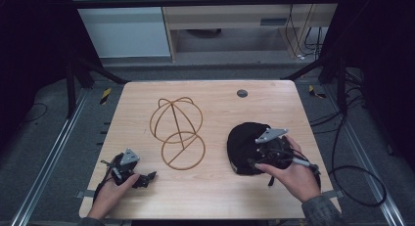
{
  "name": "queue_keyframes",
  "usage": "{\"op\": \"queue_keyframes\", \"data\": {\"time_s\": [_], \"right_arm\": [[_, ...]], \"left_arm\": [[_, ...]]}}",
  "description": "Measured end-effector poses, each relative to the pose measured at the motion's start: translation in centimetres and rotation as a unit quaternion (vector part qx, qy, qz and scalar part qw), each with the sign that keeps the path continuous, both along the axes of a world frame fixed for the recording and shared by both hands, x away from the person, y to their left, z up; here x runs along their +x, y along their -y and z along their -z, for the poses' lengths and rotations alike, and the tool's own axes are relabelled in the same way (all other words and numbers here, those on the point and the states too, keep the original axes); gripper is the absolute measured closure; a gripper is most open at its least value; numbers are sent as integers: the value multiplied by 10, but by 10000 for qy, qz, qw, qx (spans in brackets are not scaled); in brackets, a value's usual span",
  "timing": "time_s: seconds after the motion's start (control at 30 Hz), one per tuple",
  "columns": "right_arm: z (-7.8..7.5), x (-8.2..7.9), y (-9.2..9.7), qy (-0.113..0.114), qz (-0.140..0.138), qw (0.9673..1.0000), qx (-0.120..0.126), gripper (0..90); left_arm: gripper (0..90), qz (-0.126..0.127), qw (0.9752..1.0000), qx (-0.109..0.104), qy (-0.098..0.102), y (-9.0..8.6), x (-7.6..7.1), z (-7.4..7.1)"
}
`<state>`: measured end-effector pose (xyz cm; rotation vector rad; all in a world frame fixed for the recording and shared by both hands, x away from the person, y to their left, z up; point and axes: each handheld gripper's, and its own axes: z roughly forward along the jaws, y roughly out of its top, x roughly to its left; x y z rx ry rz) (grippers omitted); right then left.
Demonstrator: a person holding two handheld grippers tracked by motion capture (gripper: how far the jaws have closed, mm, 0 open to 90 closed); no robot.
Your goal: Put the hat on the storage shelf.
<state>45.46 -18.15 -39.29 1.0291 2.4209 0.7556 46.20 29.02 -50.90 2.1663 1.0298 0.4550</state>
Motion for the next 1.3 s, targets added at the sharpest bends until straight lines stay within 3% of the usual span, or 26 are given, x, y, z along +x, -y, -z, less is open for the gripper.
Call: {"op": "queue_keyframes", "data": {"time_s": [0.27, 0.4, 0.53, 0.9, 1.3], "right_arm": [[-13, 19, 29, -353, 50, 9994, -1, 219], [-17, 31, 35, -551, 23, 9985, -39, 233], [-22, 41, 38, -589, 72, 9981, -188, 242], [-31, 64, 37, -755, 5, 9966, -345, 237], [-37, 82, 31, -830, -141, 9955, -429, 359]], "left_arm": [[0, 0, 10000, 1, -1, 0, 0, 0], [0, -2, 10000, -2, 0, 0, 0, 0], [0, -1, 10000, 0, -1, 0, 0, 0], [0, -1, 10000, -1, -2, 0, 0, 0], [0, -6, 10000, -4, 12, 0, 0, 0]]}}
